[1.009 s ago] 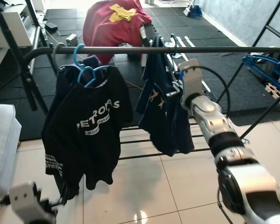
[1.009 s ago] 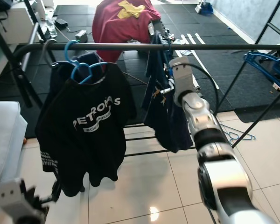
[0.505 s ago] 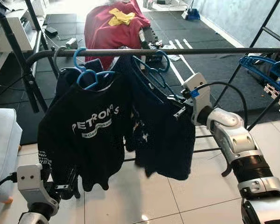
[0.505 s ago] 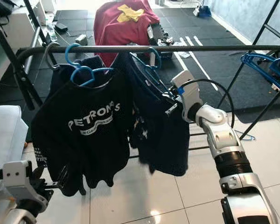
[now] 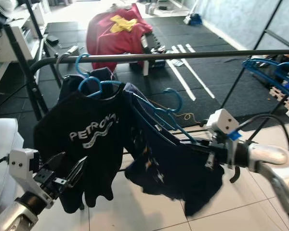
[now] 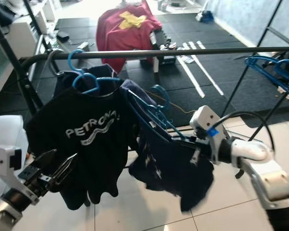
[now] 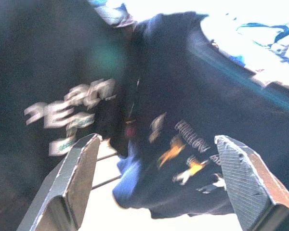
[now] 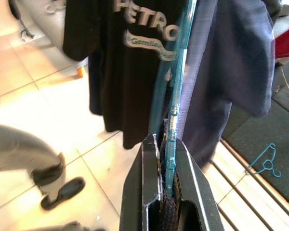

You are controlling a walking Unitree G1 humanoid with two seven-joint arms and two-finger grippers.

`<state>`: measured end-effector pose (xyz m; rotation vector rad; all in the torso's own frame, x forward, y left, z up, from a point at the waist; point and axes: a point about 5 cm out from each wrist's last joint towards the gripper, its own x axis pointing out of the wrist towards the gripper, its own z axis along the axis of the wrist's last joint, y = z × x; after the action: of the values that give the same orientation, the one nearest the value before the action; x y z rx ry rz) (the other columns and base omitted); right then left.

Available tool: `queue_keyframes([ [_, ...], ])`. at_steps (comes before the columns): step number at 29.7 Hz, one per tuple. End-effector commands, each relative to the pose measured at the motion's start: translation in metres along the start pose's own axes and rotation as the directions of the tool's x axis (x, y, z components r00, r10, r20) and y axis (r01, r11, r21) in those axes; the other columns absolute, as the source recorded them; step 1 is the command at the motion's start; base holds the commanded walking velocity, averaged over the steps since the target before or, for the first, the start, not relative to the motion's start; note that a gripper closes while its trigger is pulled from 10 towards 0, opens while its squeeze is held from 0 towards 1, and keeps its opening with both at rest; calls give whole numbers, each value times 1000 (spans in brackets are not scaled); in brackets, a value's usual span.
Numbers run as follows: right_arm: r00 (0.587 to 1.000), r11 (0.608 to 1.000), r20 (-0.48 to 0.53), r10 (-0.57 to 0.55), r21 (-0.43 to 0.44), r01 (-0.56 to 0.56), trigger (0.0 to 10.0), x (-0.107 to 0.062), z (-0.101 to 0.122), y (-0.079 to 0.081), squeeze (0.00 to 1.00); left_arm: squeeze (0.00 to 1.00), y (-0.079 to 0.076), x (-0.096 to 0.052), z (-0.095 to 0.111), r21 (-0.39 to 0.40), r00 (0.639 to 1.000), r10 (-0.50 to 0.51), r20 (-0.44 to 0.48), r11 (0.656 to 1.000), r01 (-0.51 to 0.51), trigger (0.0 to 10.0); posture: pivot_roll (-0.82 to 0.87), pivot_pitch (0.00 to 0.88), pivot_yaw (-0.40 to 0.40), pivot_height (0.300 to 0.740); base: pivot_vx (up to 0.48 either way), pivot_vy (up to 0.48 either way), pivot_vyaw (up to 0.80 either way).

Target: Hang hanger

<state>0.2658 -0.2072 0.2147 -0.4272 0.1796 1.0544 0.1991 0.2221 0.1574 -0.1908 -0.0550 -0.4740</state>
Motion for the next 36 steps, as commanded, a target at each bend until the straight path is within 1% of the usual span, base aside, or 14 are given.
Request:
queue_keyframes([
  [1,997,997,26,79,-14,-79,3529,-5,7,7,0,0,-5,-3,5,-19,998,-64,-3,998,63,10000,-136,90,-11,740,0,0,0],
  [2,997,997,26,79,-14,-79,3529,-5,7,7,0,0,-5,-3,5,-19,998,-64,-3,998,63,10000,-136,90,-11,740,0,0,0],
  [3,991,992,46,127,-13,-126,6392,-13,14,7,0,0,-10,-4,18,-12,990,-135,35,991,135,10000,-135,89,-14,740,0,0,0],
  [4,984,987,83,158,0,-158,10000,-21,22,4,0,0,-14,-6,31,10,977,-200,76,980,200,10000,-137,89,-15,740,0,0,0],
  [6,984,987,83,158,0,-158,10000,-21,22,4,0,0,-14,-6,31,10,977,-200,76,980,200,10000,-137,89,-15,740,0,0,0],
  [10,970,980,146,194,12,-197,10000,-31,36,-3,0,0,-13,-8,59,105,948,-287,137,956,274,10000,-136,80,-22,740,0,0,0],
  [15,963,976,163,215,6,-218,10000,-37,42,-6,0,0,-8,-10,70,151,940,-307,148,946,285,10000,-136,76,-20,740,0,0,0],
  [17,922,950,234,308,-24,-312,10000,-53,62,-10,0,0,2,-14,94,260,922,-354,154,915,308,10000,-141,73,-16,740,0,0,0],
  [20,922,950,234,308,-24,-312,10000,-53,62,-10,0,0,2,-14,94,260,922,-354,154,915,308,10000,-141,73,-16,740,0,0,0],
  [21,890,926,262,373,-42,-376,10000,-61,72,-8,0,0,6,-14,105,303,916,-370,154,900,313,10000,-144,72,-14,740,0,0,0],
  [24,847,879,246,472,-60,-472,10000,-69,78,-3,0,0,13,-11,121,366,911,-378,163,881,300,10000,-151,72,-10,740,0,0,0],
  [30,821,852,241,518,-62,-519,10000,-73,80,0,0,0,16,-11,127,384,906,-392,161,870,309,10000,-153,72,-6,740,0,0,0],
  [32,801,835,245,545,-71,-546,10000,-78,85,2,0,0,17,-16,133,383,882,-444,158,851,360,10000,-158,72,-2,740,0,0,0],
  [36,808,841,242,537,-77,-536,10000,-82,89,-1,0,0,16,-22,138,371,845,-513,148,821,434,10000,-160,72,1,740,0,0,0],
])
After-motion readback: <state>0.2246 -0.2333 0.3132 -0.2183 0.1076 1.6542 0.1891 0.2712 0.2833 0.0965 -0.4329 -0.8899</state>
